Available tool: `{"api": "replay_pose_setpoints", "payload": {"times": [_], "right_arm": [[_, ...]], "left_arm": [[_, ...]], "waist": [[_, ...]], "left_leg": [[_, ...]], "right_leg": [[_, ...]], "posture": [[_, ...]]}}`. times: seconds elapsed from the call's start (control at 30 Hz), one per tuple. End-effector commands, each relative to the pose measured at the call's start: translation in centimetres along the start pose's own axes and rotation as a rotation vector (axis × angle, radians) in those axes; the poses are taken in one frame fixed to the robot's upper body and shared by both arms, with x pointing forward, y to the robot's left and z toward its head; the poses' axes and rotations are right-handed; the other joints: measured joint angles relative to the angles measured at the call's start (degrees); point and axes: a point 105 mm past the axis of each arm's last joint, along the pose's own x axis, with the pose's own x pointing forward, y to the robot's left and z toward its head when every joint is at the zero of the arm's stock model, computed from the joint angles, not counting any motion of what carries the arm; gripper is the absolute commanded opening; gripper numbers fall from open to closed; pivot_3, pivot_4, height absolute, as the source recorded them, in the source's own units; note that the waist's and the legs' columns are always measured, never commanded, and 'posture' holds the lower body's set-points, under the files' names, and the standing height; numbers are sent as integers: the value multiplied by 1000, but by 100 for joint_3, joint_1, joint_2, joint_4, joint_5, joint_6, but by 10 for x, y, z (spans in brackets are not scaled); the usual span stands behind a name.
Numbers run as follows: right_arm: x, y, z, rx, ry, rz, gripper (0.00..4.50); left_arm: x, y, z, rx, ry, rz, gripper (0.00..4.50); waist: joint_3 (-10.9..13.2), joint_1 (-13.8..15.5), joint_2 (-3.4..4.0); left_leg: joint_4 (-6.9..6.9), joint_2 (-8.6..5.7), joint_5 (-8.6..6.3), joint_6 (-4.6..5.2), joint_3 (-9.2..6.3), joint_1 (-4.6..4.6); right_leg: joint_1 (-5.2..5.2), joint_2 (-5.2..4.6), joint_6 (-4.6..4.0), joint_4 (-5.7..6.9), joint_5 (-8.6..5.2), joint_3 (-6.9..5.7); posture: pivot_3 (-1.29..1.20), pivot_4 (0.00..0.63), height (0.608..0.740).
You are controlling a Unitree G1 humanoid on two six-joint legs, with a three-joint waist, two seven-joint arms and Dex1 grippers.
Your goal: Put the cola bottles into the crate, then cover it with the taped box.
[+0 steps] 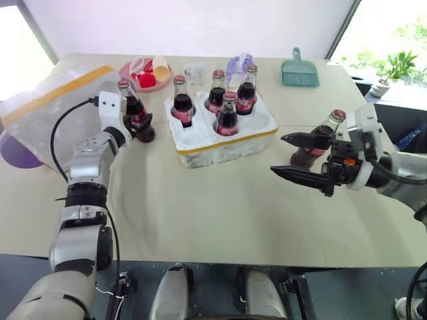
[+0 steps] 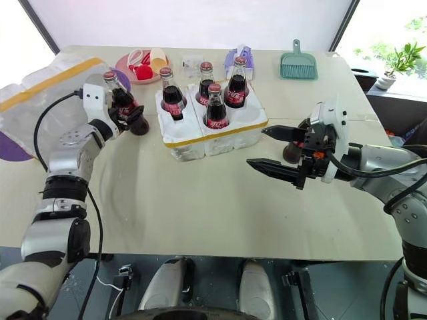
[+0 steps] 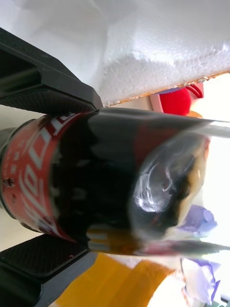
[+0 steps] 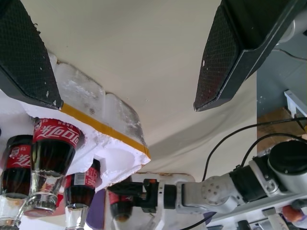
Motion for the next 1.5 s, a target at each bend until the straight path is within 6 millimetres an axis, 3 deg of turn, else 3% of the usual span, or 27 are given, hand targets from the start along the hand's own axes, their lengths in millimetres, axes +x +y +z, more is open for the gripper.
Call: {"api": "replay_pose_setpoints", "payload": {"times": [0.03,0.27,0.33,0.43,0.63,0.8,1.13,1.2,1.27,1.4,1.5], "right_arm": [[-4,5,10,-39,-19,6,4500],[-10,7,10,-52,-3,4,4500],[-10,7,10,-55,-2,4,4500],[-7,7,10,-59,-2,5,4500],[-4,8,12,-63,-18,-1,4500],[-6,9,9,-49,-14,-18,4500],[-4,7,2,-31,-14,-37,4500],[-3,4,1,-44,-14,-50,4500],[-1,1,-1,-55,-10,-66,4500],[-4,-11,-7,-77,8,-143,4500],[-17,-26,-11,-66,-2,-265,4500]], "left_arm": [[-31,13,42,-1,-99,-20,2789],[-114,-38,117,-40,-195,-481,2789],[-120,-52,134,-57,-225,-559,2789],[-106,-66,148,-77,-257,-583,2789],[-49,-90,118,-6,-182,-561,2789],[-25,-106,94,-22,-137,-594,2789],[-21,-132,47,103,-21,-658,2789],[-20,-134,39,113,-3,-652,3848],[-19,-135,35,112,5,-649,4468],[-25,-133,36,112,-5,-640,4468],[-39,-119,56,68,-71,-629,4468]], "waist": [[1,-80,-1],[7,-146,-10],[7,-87,-10],[7,-14,-9],[7,-52,-10],[7,-83,-10],[7,-58,-10],[7,-55,-10],[7,-59,-10],[6,-57,-9],[6,-61,-9]], "left_leg": [[-3,1,0,0,0,0],[6,7,3,-4,-11,-65],[12,1,3,-5,-8,-71],[17,-2,3,-5,-12,-68],[10,-6,3,-4,-9,-19],[6,-4,2,-3,-8,-35],[12,-5,3,-3,-7,-50],[11,-4,3,-2,-8,-50],[12,-5,3,-2,-7,-49],[12,-4,3,-2,-8,-44],[13,-5,3,-2,-8,-45]], "right_leg": [[-2,0,0,0,0,0],[-58,2,0,9,0,-5],[-61,-3,4,8,3,-2],[-51,-3,7,6,5,-4],[-4,-2,7,-3,4,-3],[-27,1,7,-2,4,0],[-37,0,8,0,5,1],[-38,0,8,0,5,0],[-36,0,8,1,5,1],[-33,0,8,2,5,1],[-33,0,8,1,5,1]], "posture": [[0,150,736],[0,150,736],[0,150,736],[0,150,736],[0,150,736],[0,150,736],[0,150,736],[0,150,736],[0,150,736],[0,150,736],[0,150,736]]}}
